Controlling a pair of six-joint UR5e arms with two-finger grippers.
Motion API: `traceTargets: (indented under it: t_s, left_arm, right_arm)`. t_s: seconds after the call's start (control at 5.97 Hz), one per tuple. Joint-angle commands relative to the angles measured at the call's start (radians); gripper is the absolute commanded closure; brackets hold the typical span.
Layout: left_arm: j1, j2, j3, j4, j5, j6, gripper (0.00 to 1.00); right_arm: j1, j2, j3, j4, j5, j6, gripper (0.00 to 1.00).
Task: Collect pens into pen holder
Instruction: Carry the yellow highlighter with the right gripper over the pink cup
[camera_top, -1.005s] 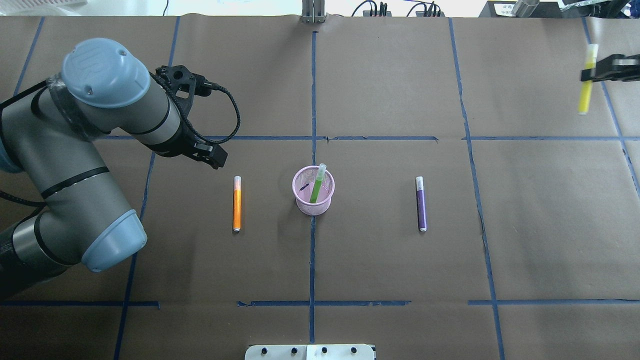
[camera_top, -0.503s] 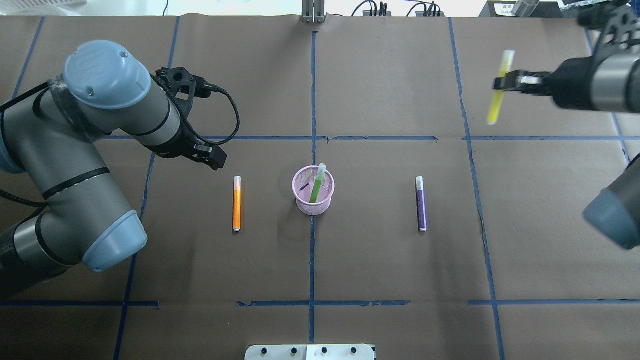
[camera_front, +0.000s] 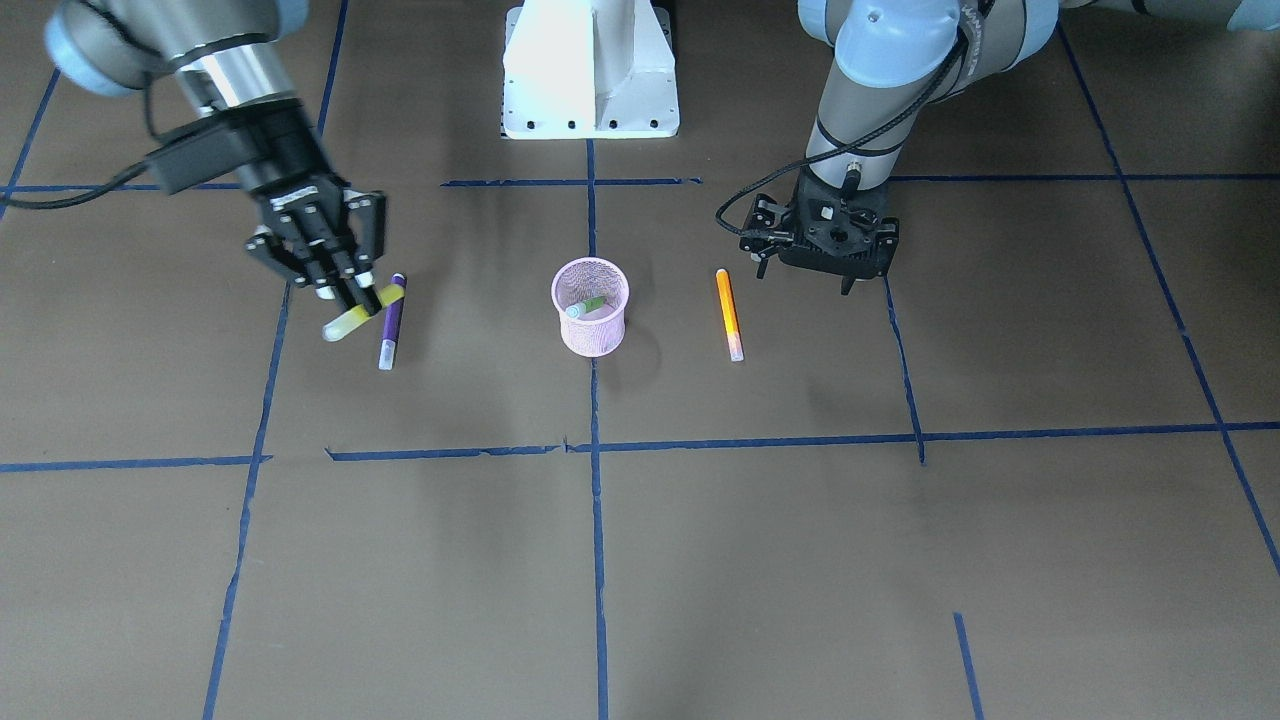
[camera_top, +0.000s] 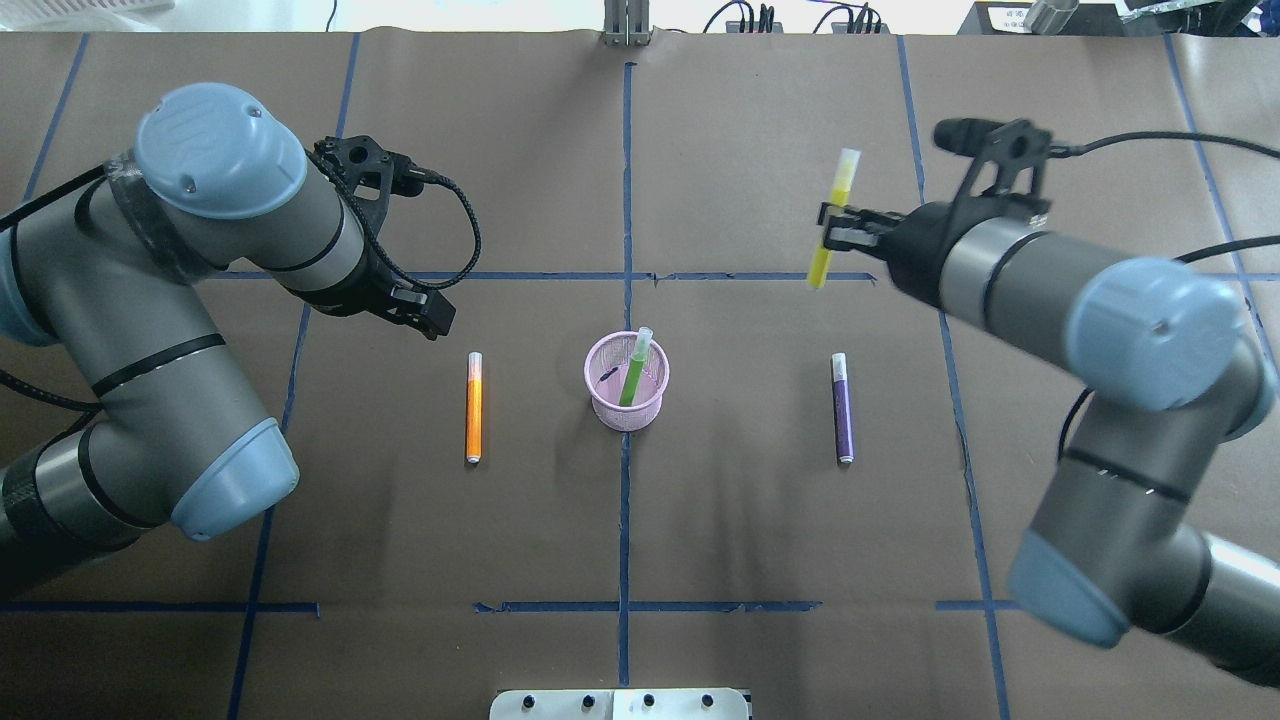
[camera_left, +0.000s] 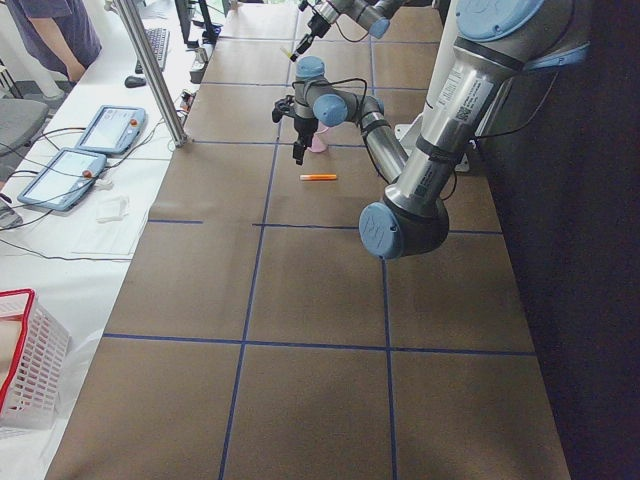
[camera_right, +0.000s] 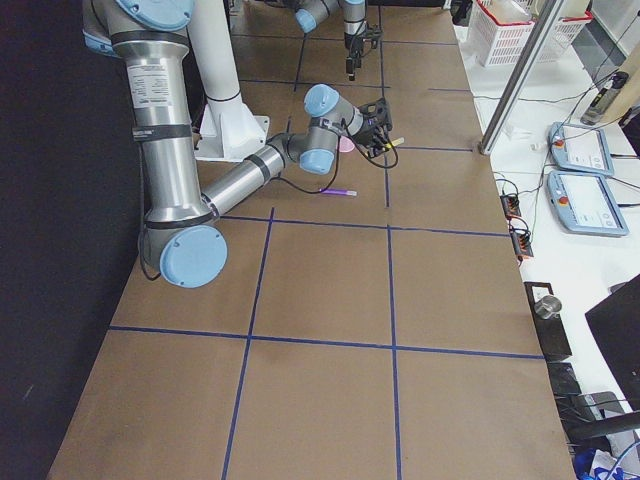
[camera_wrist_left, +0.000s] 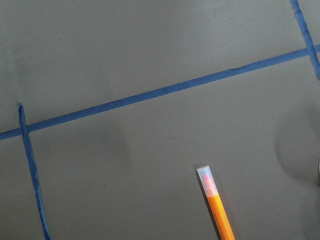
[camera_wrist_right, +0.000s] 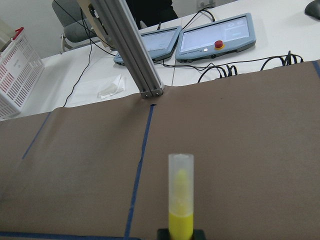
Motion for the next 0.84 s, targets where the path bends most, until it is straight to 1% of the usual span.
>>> traceTargets:
  t_s: [0.0,0.17,0.34,0.5,0.67]
  left_arm:
    - [-0.001,-0.004,0.006,-0.004,0.000,-0.003,0.00]
    - [-0.001,-0.004,0.006,-0.004,0.000,-0.003,0.00]
    - [-0.001,-0.006,0.006,-0.004,0.000,-0.003,0.00]
    - [-0.001,-0.006,0.006,-0.004,0.000,-0.003,0.00]
    - [-0.001,-0.007,0.006,-0.004,-0.001,-0.003,0.00]
  right_arm:
    - [-0.166,0.121,-0.023,-0.135,-0.253,0.090,1.00]
    - [-0.218,0.160,-0.064,-0.150,-0.341,0.102,1.00]
    - [-0.240,0.212,-0.149,-0.155,-0.404,0.131,1.00]
    - [-0.285,0.213,-0.168,-0.154,-0.446,0.147,1.00]
    - [-0.329,0.211,-0.185,-0.155,-0.510,0.149,1.00]
